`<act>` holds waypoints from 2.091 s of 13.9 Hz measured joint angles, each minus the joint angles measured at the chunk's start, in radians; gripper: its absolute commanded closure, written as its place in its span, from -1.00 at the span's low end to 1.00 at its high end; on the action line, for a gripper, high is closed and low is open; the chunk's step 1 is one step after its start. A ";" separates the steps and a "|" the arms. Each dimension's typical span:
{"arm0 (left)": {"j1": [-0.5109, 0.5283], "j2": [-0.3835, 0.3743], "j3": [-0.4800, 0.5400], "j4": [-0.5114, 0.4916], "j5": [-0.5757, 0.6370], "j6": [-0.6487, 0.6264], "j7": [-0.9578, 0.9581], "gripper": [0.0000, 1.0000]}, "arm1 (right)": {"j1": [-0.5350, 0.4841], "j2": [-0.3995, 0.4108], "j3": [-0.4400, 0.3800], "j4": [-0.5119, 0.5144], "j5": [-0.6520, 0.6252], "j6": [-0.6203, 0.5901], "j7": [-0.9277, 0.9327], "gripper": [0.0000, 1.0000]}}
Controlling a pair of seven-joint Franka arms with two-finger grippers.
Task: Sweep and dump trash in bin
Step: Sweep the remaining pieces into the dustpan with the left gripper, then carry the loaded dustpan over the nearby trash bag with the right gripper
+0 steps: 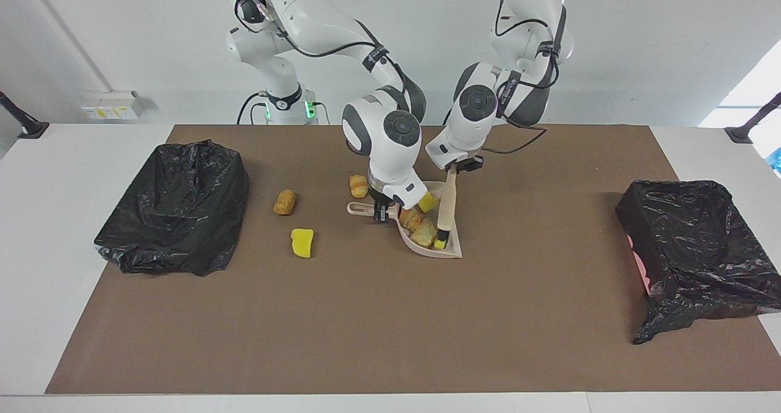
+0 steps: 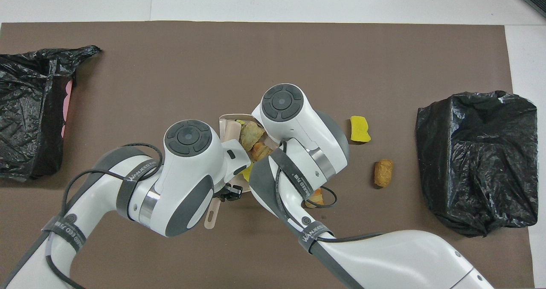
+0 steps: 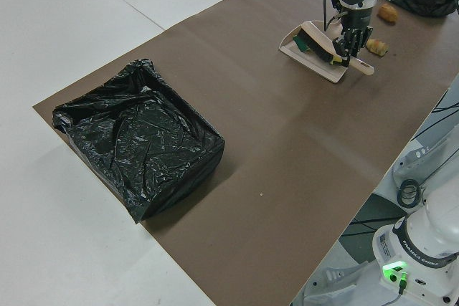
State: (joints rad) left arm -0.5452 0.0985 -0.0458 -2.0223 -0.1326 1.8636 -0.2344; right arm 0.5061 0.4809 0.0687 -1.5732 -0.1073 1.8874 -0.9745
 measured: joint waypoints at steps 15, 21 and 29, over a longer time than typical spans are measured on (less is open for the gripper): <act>0.023 -0.123 0.023 -0.065 -0.015 -0.111 -0.035 1.00 | -0.104 -0.038 -0.001 -0.003 0.003 0.070 -0.037 1.00; -0.050 -0.246 0.010 -0.280 -0.096 -0.017 -0.203 1.00 | -0.293 -0.229 -0.002 -0.062 0.004 0.025 -0.160 1.00; -0.186 -0.244 0.004 -0.416 -0.140 0.186 -0.402 0.69 | -0.679 -0.382 -0.004 -0.116 0.072 -0.150 -0.480 1.00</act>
State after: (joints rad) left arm -0.7311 -0.1458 -0.0420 -2.4379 -0.2723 2.0495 -0.6359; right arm -0.1725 0.0988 0.0643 -1.6895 -0.0356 1.7369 -1.4545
